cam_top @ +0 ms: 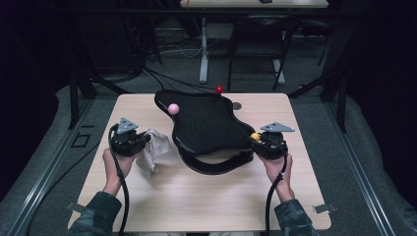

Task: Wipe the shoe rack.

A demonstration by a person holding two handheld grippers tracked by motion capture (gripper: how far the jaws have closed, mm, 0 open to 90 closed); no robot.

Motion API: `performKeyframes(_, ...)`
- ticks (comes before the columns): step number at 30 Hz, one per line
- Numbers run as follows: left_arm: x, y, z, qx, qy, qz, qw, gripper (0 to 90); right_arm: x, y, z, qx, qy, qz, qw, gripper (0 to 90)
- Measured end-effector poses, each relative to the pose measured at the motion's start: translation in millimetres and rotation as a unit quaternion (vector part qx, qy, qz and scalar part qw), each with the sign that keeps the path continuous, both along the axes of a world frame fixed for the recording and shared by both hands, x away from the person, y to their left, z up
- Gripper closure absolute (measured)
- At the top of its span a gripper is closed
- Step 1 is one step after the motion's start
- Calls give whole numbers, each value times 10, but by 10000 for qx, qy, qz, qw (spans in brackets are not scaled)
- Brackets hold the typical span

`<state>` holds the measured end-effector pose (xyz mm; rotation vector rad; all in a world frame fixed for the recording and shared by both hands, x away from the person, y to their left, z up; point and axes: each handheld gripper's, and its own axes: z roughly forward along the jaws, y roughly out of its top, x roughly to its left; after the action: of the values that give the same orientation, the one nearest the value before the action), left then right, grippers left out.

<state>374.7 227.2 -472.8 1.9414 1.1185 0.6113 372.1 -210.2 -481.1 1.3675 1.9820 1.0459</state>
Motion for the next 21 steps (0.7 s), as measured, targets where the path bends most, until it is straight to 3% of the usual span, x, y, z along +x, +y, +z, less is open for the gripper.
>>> performKeyframes(7,-166,74,-172,-47,223,75,9997,809,-4,-8,23,-39,68,94,9999,585)
performKeyframes(15,-300,94,-185,-189,279,79,9994,806,-28,-53,80,-100,110,215,9997,556)
performKeyframes(21,-323,86,-199,-212,299,66,9993,805,-91,-76,161,-36,-65,165,9998,560)
